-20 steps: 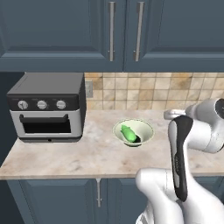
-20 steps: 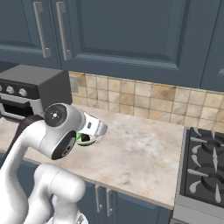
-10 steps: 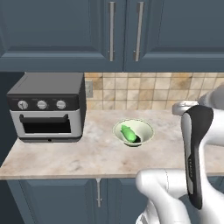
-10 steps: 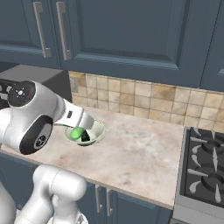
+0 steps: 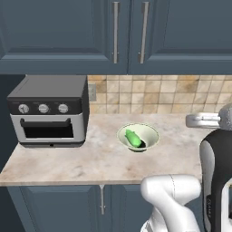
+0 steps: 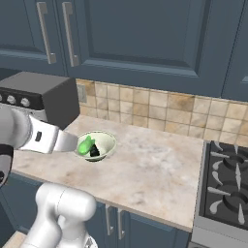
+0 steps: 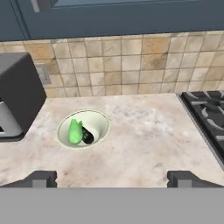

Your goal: Take the corn, mushroom, and eggplant from the freezer and place them in the bowl on the counter.

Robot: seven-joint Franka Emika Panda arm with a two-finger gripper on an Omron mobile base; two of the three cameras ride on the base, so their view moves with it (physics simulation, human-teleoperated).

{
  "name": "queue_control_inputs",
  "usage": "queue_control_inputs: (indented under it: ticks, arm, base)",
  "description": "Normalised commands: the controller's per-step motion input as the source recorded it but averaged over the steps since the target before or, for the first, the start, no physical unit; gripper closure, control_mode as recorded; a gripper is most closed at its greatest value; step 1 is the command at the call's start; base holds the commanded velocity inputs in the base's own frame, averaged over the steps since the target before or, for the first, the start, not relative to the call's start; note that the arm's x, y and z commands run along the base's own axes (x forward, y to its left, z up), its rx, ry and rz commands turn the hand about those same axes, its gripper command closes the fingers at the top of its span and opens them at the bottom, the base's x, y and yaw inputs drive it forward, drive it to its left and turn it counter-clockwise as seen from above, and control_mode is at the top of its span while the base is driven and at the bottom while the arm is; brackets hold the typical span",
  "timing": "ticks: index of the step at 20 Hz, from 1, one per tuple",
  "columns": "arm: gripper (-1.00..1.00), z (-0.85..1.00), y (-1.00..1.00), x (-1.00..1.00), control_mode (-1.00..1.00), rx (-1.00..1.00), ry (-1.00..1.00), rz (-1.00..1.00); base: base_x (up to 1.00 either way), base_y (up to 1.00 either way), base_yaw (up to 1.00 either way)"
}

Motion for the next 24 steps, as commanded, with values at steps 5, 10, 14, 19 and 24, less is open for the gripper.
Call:
queue_control_inputs:
  ticks: [5, 10, 14, 19, 24]
  arm:
    - [-1.00, 0.38, 0.26, -0.52, -1.00, 0.00, -0.27, 0.00]
    - [-1.00, 0.43, 0.31, -0.28, -1.00, -0.01, -0.22, 0.00]
    - [-1.00, 0.20, 0.09, -0.29, 1.00, 0.00, -0.11, 0.03]
    - [-1.00, 0.00, 0.00, 0.00, 1.00, 0.00, 0.00, 0.00]
    - [-1.00, 0.00, 0.00, 0.00, 1.00, 0.00, 0.00, 0.00]
  base:
    - [0.00, 0.00, 0.00]
    - [0.00, 0.00, 0.00]
    - [-0.46, 0.07, 0.05]
    - [-0.90, 0.55, 0.19]
    - [-0.53, 0.99, 0.18]
